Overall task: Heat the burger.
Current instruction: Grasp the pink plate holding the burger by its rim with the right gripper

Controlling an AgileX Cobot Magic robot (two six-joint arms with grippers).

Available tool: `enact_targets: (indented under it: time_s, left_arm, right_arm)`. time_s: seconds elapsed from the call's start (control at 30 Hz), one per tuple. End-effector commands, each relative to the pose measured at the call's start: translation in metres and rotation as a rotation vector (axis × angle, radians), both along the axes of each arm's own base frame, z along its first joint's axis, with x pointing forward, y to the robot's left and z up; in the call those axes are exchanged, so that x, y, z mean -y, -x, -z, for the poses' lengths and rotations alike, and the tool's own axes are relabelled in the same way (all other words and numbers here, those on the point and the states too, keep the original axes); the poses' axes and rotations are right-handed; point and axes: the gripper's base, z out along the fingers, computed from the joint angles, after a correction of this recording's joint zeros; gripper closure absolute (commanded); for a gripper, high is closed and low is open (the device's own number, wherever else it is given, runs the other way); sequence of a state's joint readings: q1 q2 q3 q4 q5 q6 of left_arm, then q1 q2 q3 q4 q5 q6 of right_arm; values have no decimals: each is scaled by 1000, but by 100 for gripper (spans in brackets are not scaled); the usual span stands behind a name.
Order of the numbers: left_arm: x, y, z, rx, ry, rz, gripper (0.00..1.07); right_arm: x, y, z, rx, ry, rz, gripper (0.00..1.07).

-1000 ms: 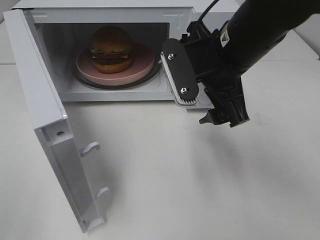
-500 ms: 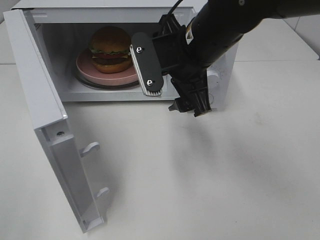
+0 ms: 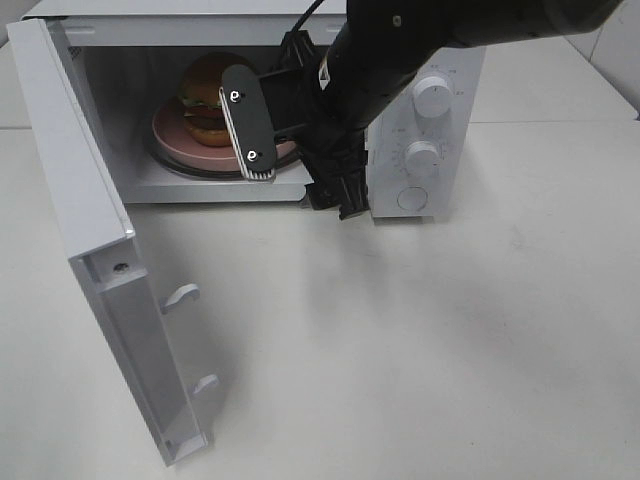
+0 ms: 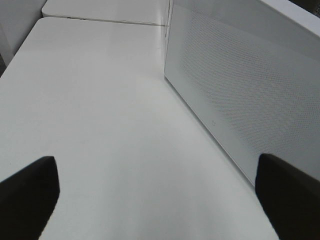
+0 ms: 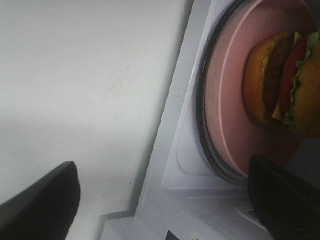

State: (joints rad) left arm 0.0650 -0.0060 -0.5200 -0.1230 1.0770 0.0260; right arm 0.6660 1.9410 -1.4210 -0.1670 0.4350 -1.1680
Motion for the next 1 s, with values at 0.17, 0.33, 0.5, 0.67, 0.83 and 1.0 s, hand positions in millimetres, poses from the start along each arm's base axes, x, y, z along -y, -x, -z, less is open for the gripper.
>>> enact_targets:
  time_s: [0.17,0.33,0.5,0.67,0.83,1.0]
  left_arm:
    - [0,2,1,18,0,-2,7]
    - [0,2,1,18,0,-2,7]
    - [0,2,1,18,0,-2,7]
    - [0,2,1,18,0,-2,7]
    - [0,2,1,18,0,-2,7]
    - [0,2,1,18,0,-2,7]
  right_arm:
    - [-15,-18,15,-4,-8,10,21]
    - [-24,-29,27,-7,-7,12,22]
    - [-34,-41,31,-5,-30,37,23]
    - [-42,-52,40,-15,-34,58,24]
    - [-47,-60,46,-17,-41,67,24]
    - [-52,-67,53,-24,-46,84,25]
